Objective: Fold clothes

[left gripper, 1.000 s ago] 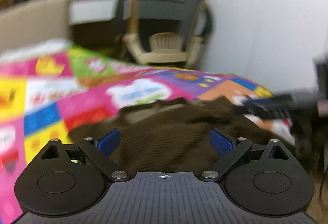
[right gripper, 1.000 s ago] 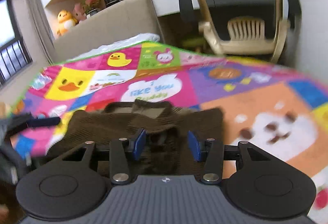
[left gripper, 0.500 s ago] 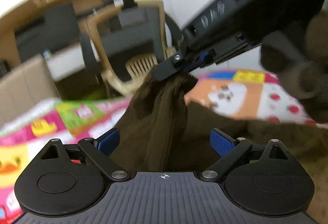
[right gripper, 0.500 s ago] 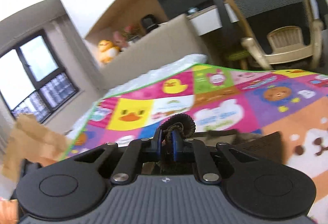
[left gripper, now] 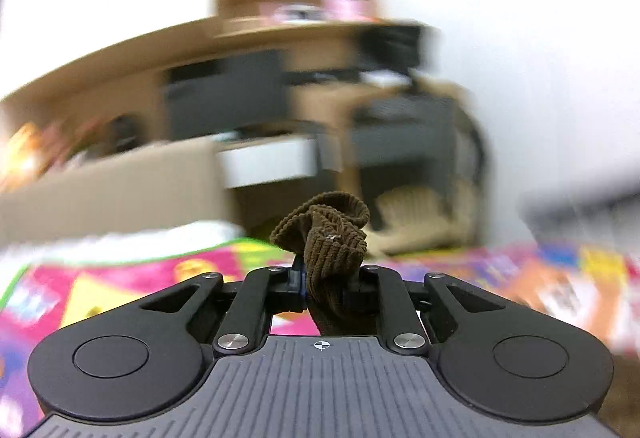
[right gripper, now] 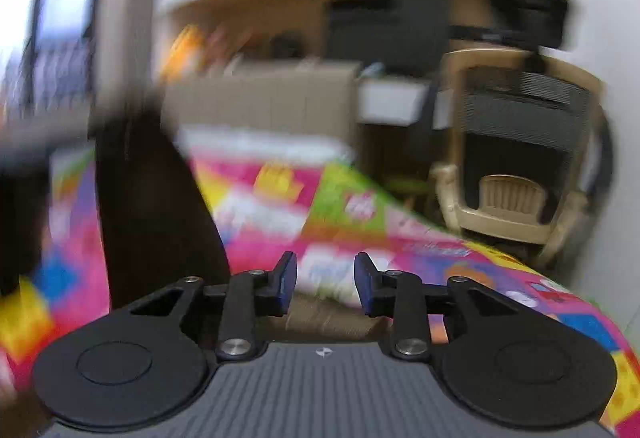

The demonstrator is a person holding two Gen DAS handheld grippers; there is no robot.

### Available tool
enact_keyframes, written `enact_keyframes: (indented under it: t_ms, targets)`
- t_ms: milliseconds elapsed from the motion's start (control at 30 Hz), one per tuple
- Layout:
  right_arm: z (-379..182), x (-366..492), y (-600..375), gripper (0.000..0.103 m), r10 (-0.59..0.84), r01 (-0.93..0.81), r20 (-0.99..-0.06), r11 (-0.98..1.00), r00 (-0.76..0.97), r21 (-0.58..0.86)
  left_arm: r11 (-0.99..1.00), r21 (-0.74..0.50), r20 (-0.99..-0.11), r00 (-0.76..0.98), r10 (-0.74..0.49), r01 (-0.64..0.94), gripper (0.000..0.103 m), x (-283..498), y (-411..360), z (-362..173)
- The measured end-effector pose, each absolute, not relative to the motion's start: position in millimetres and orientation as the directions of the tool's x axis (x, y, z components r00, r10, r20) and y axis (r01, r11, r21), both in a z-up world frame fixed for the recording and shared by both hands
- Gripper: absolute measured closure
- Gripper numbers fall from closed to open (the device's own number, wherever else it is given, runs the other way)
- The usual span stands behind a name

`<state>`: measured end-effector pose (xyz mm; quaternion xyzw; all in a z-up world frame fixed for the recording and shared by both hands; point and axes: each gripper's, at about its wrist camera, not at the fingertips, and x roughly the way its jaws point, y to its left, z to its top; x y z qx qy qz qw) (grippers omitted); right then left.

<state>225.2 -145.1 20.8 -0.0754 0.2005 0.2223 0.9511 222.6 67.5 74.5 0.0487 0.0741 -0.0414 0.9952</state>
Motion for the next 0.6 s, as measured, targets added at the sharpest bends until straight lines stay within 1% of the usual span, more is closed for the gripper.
enact_keyframes:
  t_ms: [67, 100, 167, 200, 267, 300, 333, 367, 433, 467, 533, 567, 600]
  targets:
    - [-2.4, 226.6, -109.2, 0.062, 0.432, -0.549, -0.497, 0.828, 0.753, -0.112, 0.999, 0.046, -0.119, 0.993, -0.019, 0.024, 0.087, 217.3, 89.5, 82.4]
    - [-12.5, 227.4, -91.5, 0.060, 0.445, -0.591, -0.533, 0.795, 0.720, -0.134, 1.000, 0.028, -0.107, 0.994, 0.000, 0.003, 0.087, 214.7, 98.1, 85.9]
    - [-27.5, 232.7, -59.6, 0.053, 0.441, -0.638, -0.585, 0.749, 0.681, -0.179, 0.999, -0.012, -0.088, 0.996, 0.033, -0.035, 0.087, 210.1, 114.8, 92.2]
    - [-33.5, 235.8, -46.8, 0.052, 0.434, -0.652, -0.606, 0.732, 0.667, -0.195, 0.999, -0.036, -0.096, 0.995, 0.030, -0.033, 0.087, 209.9, 121.0, 93.1]
    - [-32.1, 243.7, -38.9, 0.051, 0.433, -0.640, -0.597, 0.747, 0.675, -0.182, 0.997, -0.066, -0.111, 0.994, 0.024, -0.032, 0.087, 208.5, 128.8, 92.6]
    - [-31.4, 247.7, -35.0, 0.057, 0.433, -0.633, -0.593, 0.753, 0.679, -0.176, 0.997, -0.073, -0.115, 0.993, 0.024, -0.032, 0.087, 207.4, 131.0, 91.6]
    - [-30.7, 251.6, -31.0, 0.085, 0.432, -0.627, -0.589, 0.760, 0.683, -0.169, 0.997, -0.072, -0.115, 0.993, 0.026, -0.035, 0.087, 206.3, 132.7, 90.6]
    - [-30.1, 255.6, -27.1, 0.090, 0.432, -0.621, -0.584, 0.767, 0.687, -0.163, 0.996, -0.075, -0.116, 0.993, 0.028, -0.037, 0.087, 206.3, 135.4, 90.9]
    - [-27.5, 262.8, -20.0, 0.091, 0.435, -0.608, -0.573, 0.780, 0.695, -0.146, 0.996, -0.081, -0.118, 0.993, 0.031, -0.040, 0.087, 206.3, 141.0, 91.4]
    - [-19.1, 262.1, -21.4, 0.091, 0.463, -0.609, -0.546, 0.785, 0.698, -0.114, 0.996, -0.084, -0.119, 0.992, 0.032, -0.042, 0.087, 206.4, 143.8, 91.6]
    - [-13.2, 262.5, -20.2, 0.091, 0.497, -0.620, -0.538, 0.782, 0.681, -0.063, 0.995, -0.089, -0.121, 0.992, 0.035, -0.046, 0.087, 206.4, 149.4, 92.1]
    - [-11.8, 263.0, -19.3, 0.091, 0.510, -0.625, -0.539, 0.780, 0.671, -0.040, 0.995, -0.092, -0.122, 0.992, 0.036, -0.047, 0.087, 206.5, 152.2, 92.3]
    - [-20.0, 265.2, -16.9, 0.091, 0.503, -0.629, -0.570, 0.777, 0.650, -0.032, 0.994, -0.096, -0.124, 0.992, 0.037, -0.049, 0.087, 206.6, 154.7, 92.5]
